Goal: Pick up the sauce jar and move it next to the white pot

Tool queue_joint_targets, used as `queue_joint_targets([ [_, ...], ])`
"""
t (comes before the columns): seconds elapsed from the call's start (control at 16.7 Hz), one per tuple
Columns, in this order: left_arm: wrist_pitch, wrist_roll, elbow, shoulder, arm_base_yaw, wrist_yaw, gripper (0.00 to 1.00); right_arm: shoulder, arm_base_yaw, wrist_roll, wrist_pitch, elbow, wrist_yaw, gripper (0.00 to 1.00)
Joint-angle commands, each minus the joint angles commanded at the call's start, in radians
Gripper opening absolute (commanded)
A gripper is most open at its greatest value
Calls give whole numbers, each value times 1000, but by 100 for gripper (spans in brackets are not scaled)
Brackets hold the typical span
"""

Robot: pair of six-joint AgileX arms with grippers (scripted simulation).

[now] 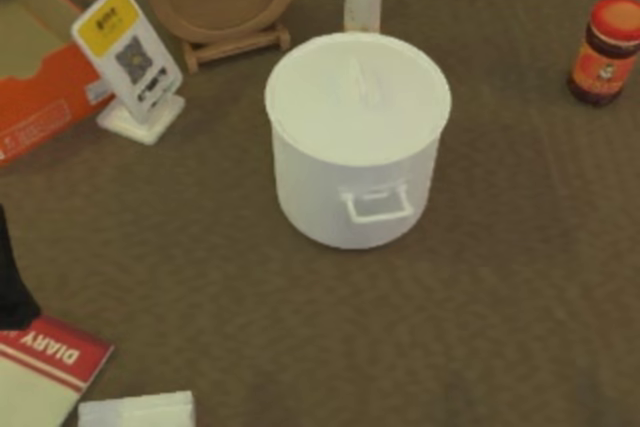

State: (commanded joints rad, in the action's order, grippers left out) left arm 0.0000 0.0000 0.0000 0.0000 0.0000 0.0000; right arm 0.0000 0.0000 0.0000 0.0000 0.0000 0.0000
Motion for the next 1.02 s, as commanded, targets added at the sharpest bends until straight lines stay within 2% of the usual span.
queue_joint_targets([
  [0.24, 0, 0, 0, 0, 0, 0, 100, 26, -2, -3, -23, 16, 0, 100],
  [0.54, 0, 0, 0, 0, 0, 0, 100, 255, -18, -35, -213, 188, 1, 100],
  [0.78, 0, 0, 0, 0, 0, 0, 100, 556, -38, -84, -429, 470, -1, 100],
  [1.02, 0, 0, 0, 0, 0, 0, 100, 910, -58, -152, -642, 869, -11, 100],
])
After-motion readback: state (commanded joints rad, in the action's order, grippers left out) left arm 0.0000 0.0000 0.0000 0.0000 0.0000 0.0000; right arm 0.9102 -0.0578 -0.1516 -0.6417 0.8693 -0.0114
